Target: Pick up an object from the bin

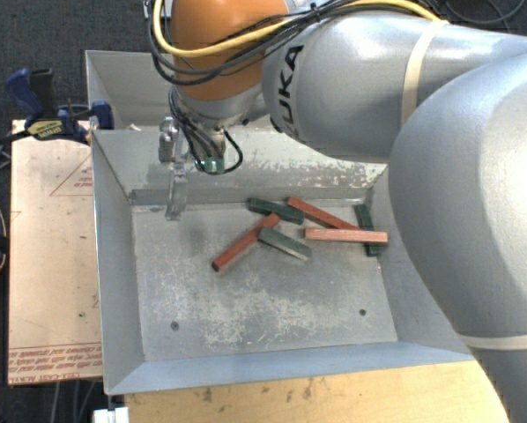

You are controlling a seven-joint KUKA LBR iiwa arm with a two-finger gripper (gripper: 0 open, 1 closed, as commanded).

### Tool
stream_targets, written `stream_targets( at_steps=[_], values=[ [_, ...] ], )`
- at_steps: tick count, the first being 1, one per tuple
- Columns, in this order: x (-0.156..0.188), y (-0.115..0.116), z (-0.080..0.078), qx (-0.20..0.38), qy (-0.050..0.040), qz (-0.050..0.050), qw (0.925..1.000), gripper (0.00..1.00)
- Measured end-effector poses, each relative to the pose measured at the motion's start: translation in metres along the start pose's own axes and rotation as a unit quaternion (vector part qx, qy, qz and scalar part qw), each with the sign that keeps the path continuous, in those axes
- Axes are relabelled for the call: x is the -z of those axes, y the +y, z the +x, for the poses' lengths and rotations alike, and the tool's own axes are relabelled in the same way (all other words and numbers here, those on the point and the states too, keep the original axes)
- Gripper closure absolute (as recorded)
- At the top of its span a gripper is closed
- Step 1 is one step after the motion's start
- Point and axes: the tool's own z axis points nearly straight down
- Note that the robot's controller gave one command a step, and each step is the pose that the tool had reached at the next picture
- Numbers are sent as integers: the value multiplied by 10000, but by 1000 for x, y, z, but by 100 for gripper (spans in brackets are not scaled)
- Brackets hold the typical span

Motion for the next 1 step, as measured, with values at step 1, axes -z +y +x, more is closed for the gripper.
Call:
stream_targets(
  at_steps=[1],
  values=[
    [5,-1,-2,-16,-42,-8,10000,0]
  ],
)
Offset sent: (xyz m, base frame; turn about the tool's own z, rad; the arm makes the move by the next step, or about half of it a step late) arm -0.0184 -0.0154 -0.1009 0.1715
